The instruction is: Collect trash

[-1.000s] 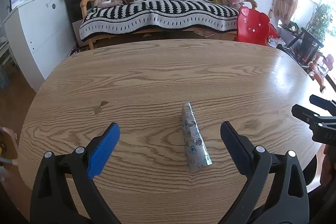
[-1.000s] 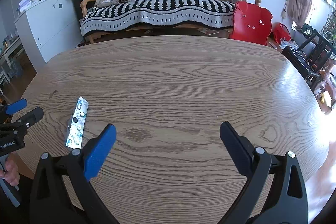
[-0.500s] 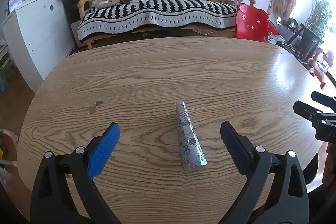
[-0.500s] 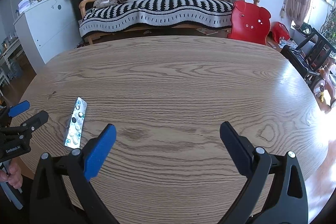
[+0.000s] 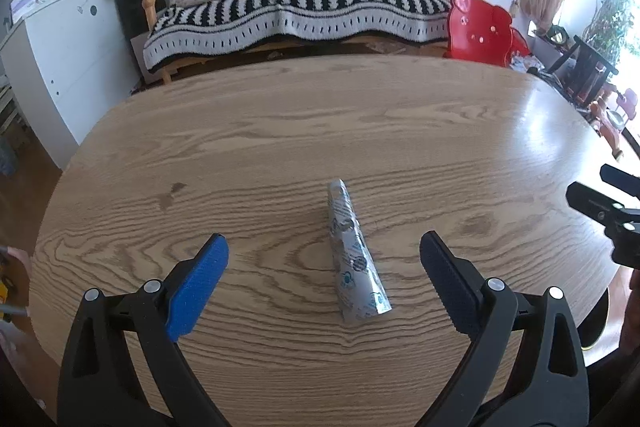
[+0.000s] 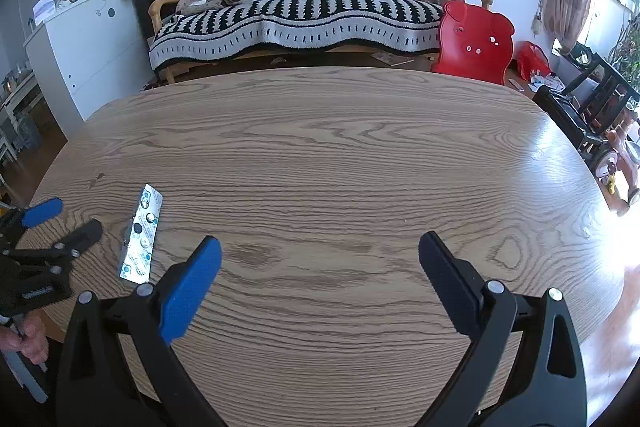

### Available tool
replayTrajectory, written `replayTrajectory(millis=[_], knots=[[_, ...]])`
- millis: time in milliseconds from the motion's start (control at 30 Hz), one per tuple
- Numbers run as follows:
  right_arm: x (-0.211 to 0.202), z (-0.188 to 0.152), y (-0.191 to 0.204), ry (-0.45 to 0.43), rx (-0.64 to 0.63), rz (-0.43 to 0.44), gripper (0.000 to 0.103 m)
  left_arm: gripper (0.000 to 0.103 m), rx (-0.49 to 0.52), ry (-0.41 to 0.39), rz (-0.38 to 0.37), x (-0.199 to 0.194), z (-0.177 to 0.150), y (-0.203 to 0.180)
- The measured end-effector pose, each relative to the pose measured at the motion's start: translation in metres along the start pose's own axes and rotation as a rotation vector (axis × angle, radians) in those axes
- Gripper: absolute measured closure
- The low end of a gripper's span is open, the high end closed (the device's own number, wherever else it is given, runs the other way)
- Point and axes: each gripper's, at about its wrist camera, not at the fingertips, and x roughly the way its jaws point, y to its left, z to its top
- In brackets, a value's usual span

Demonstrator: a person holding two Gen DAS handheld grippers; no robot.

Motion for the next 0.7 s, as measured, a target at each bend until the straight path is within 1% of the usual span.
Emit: replayTrajectory(millis=[100, 167, 200, 233, 267, 333, 367, 400, 467, 533, 700], knots=[[0.001, -0.001, 0.000, 0.002, 0.001, -0.004, 0.008, 0.010, -0.010, 0.061, 0.001, 0.024, -0.003, -0.007], [0.002, -0.001, -0.001, 0.002, 0.005, -0.004, 0.008, 0.017, -0.013, 0.099, 0.008, 0.039, -0.005, -0.010], [0.002, -0.001, -0.002, 0.002, 0.006, -0.008, 0.008, 0.024, -0.011, 0.119, 0.015, 0.046, -0.007, -0.012], [0.002, -0.001, -0.003, 0.002, 0.007, -0.010, 0.008, 0.028, -0.011, 0.131, 0.018, 0.051, -0.008, -0.013], [0.002, -0.002, -0.006, 0.004, 0.010, -0.009, 0.008, 0.036, -0.015, 0.148, 0.019, 0.057, -0.010, -0.014], [0.001, -0.003, -0.010, 0.008, 0.017, -0.012, 0.008, 0.060, -0.025, 0.176, 0.007, 0.063, -0.014, -0.014], [0.000, -0.005, -0.014, 0.008, 0.022, -0.014, 0.008, 0.064, -0.023, 0.167, 0.016, 0.063, -0.015, -0.015], [-0.001, -0.005, -0.015, 0.006, 0.024, -0.017, 0.008, 0.077, -0.014, 0.165, 0.019, 0.062, -0.014, -0.016], [-0.005, -0.008, -0.021, 0.003, 0.031, -0.024, 0.008, 0.080, -0.016, 0.164, 0.005, 0.060, -0.014, -0.017], [-0.007, -0.010, -0.026, 0.002, 0.042, -0.028, 0.009, 0.082, 0.004, 0.147, 0.022, 0.056, -0.013, -0.022], [-0.015, -0.017, -0.042, 0.001, 0.065, -0.043, 0.009, 0.083, 0.031, 0.109, -0.008, 0.037, -0.008, -0.037]])
